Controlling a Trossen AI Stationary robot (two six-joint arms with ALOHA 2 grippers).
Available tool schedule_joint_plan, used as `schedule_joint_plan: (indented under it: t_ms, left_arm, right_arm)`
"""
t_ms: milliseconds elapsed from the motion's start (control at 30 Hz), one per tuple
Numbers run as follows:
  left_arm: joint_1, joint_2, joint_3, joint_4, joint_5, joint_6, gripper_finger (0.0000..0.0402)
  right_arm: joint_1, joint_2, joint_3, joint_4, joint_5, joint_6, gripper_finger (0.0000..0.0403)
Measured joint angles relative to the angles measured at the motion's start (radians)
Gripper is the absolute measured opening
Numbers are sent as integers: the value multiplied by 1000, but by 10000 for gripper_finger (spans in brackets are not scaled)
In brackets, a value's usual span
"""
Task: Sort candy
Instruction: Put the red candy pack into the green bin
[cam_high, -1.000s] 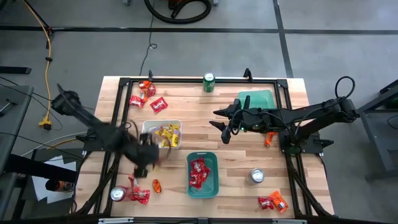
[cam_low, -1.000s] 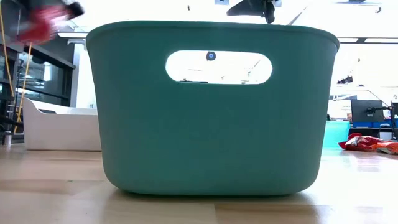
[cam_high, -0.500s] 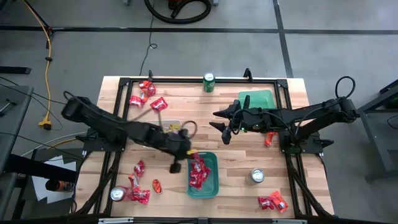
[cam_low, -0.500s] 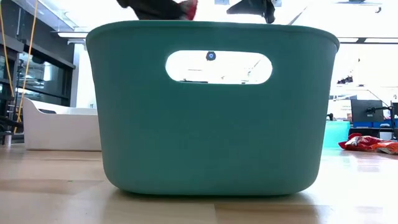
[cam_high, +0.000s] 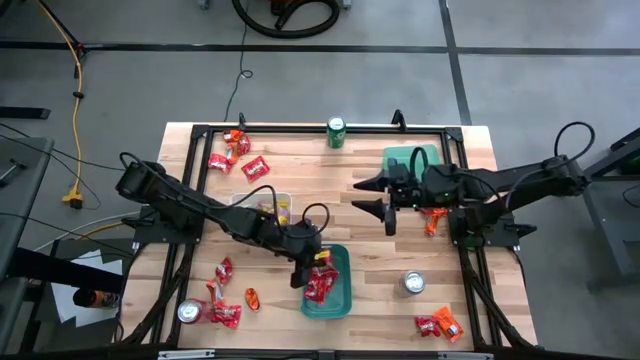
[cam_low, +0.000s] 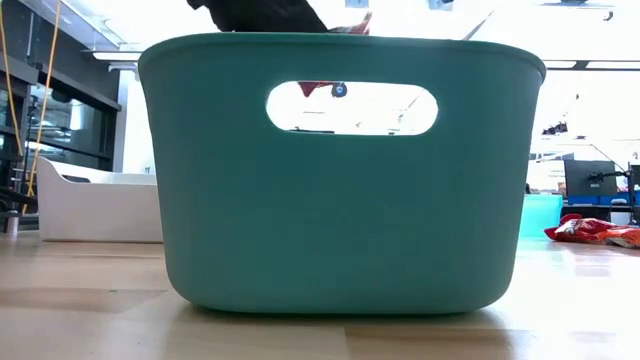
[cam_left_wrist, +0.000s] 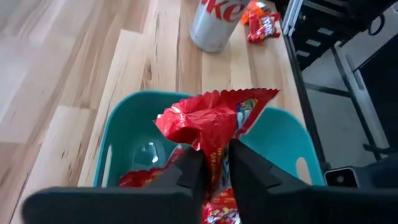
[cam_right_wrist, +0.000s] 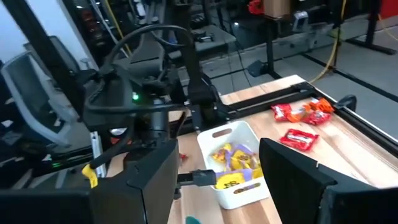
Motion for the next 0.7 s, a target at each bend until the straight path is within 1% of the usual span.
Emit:
schedule_joint_plan:
  t_ms: [133, 333, 433, 500, 567, 633, 700]
  left_arm:
    - [0, -1, 30, -21, 15, 46, 108]
    - [0, -27, 93, -139, 12, 142, 194]
    - [1, -52, 103, -191, 12, 166, 228]
    - [3, -70, 103, -200, 21, 178, 245]
    - [3, -84, 103, -198, 58, 209, 255]
    - [0, -85, 104, -182, 92, 247, 259]
    - [-5, -82, 104, -177, 100, 306, 260]
  right_arm:
    - [20, 0, 0, -1, -1, 33, 220]
    - [41, 3, 0, 0, -1, 128, 220]
    - [44, 3, 0, 2, 0, 185, 220]
    - [44, 3, 0, 1, 8, 210, 220]
    - [44, 3, 0, 1, 31, 232, 220]
    - [44, 4, 0, 1, 56, 250, 220]
    - [44, 3, 0, 1, 82, 266, 220]
